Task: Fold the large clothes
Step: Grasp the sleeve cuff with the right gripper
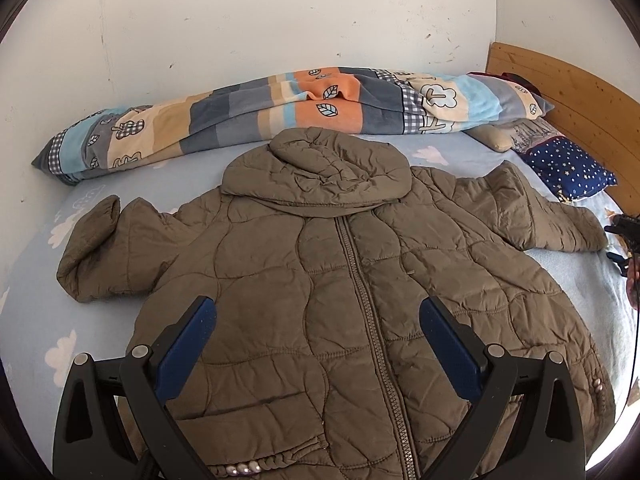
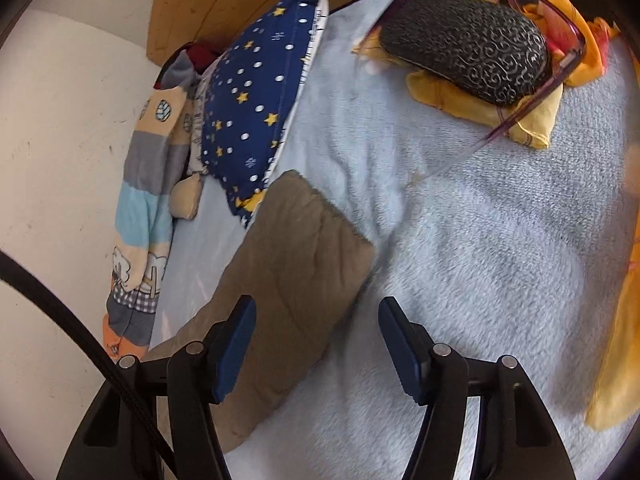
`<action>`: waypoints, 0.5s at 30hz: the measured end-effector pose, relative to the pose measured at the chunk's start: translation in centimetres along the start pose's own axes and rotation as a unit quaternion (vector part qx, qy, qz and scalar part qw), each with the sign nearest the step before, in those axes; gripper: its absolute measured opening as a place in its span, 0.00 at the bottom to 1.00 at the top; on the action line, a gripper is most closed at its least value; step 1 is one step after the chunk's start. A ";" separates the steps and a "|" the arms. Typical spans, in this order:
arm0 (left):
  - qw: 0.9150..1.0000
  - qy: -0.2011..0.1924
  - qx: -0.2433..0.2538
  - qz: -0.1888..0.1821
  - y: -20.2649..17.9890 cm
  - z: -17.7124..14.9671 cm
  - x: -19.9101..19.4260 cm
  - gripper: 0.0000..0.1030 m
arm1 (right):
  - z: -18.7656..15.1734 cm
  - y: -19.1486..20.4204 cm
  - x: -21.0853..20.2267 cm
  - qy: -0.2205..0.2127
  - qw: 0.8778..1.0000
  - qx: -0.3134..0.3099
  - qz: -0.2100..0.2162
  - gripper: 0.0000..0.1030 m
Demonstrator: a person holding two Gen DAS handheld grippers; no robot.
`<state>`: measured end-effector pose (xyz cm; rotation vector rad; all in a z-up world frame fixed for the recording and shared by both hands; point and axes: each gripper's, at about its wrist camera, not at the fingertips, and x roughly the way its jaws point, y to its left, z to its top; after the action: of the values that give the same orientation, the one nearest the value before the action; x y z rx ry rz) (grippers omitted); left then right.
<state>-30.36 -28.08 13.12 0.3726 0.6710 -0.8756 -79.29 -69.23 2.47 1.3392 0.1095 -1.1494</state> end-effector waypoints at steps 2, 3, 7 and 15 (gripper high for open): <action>1.000 0.003 0.001 0.001 -0.1 0.0 0.2 0.98 | 0.1 -0.5 0.8 0.005 1.000 0.010 0.001 0.60; 1.000 0.005 0.000 0.000 -0.2 -0.1 0.2 0.98 | 0.1 -0.5 1.0 0.004 1.000 0.011 0.002 0.54; 1.000 0.007 0.003 -0.001 -0.3 -0.2 0.2 0.98 | 0.2 -0.5 2.0 0.001 1.000 0.010 0.009 0.52; 1.000 0.009 0.004 0.003 -0.4 -0.2 0.2 0.98 | 0.3 0.4 2.5 -0.004 1.000 -0.018 0.024 0.22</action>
<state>-30.66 -28.38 12.82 0.3893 0.6823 -0.8698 -77.93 -70.98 1.14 1.2976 0.0912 -1.1080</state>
